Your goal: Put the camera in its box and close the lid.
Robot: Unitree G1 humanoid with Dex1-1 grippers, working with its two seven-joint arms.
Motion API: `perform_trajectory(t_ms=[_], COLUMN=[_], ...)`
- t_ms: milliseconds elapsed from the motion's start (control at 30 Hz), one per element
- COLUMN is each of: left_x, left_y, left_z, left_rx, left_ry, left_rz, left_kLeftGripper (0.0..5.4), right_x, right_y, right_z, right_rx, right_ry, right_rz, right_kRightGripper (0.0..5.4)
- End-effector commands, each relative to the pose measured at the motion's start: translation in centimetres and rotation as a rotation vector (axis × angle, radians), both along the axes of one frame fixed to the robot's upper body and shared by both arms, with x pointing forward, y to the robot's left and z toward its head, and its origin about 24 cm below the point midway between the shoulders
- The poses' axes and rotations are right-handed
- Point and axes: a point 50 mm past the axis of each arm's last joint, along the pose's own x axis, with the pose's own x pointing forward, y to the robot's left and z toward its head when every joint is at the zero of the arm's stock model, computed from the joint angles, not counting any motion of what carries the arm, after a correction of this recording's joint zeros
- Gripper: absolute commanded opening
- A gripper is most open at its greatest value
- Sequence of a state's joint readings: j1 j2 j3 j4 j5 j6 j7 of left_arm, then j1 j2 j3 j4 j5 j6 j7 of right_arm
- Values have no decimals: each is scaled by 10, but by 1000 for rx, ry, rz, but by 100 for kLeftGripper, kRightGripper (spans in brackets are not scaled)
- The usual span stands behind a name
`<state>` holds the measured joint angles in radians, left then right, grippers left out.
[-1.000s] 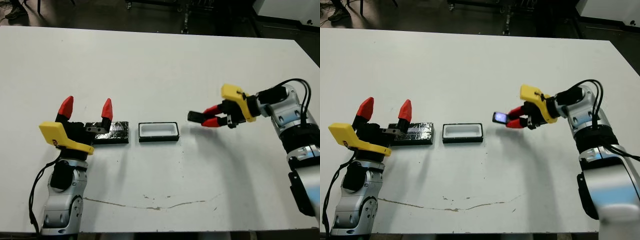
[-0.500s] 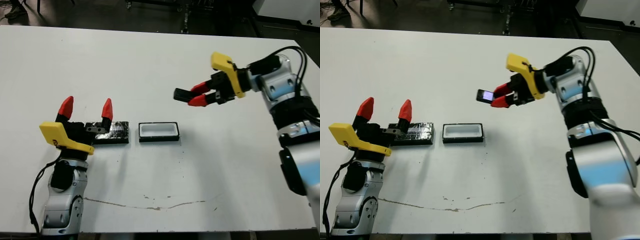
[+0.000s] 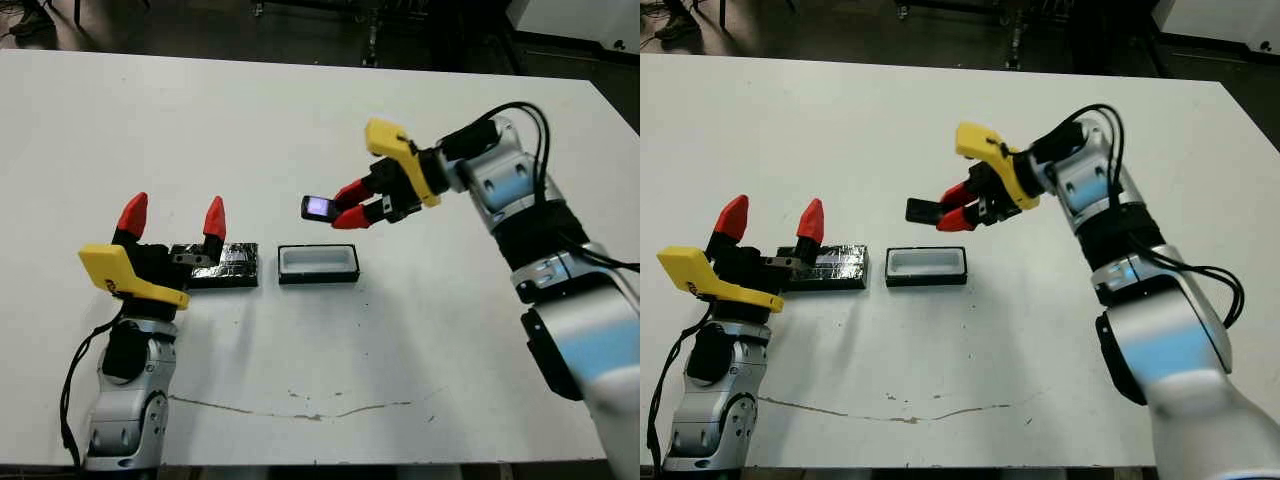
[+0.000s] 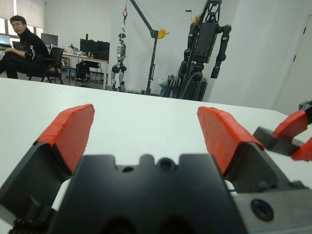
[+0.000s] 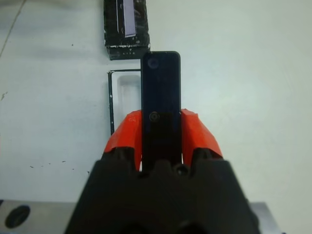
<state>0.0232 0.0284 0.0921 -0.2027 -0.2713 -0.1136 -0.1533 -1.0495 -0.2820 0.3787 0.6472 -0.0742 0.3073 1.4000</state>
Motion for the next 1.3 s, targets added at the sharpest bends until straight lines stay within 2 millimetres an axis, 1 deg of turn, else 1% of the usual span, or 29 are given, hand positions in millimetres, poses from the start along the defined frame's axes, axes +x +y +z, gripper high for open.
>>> perform_trajectory(t_ms=[33,400,567,800,1033,1300], left_x=[0,1,1,0,0,0], left_y=[0,0,0,0,0,0], left_z=[-1,0,-1,-1,-2,-3], left_rx=[-10,-8,-14,-12,-5,-10], left_ry=[8,6,7,10,13,17], left_rz=[1,-2,-3,-2,-1,-6], left_kLeftGripper=[540,540,540,540,540,540], right_x=[-2,2,3,0,0,1], right_y=[0,3,7,14,18,24], right_z=[-5,-15,-20,-26,-27,-26], right_rx=[-2,10,45,83,94,89], right_ry=[28,99,191,256,268,207], right_rz=[-3,14,32,97,108,111], right_kRightGripper=[166,166,166,166,166,166])
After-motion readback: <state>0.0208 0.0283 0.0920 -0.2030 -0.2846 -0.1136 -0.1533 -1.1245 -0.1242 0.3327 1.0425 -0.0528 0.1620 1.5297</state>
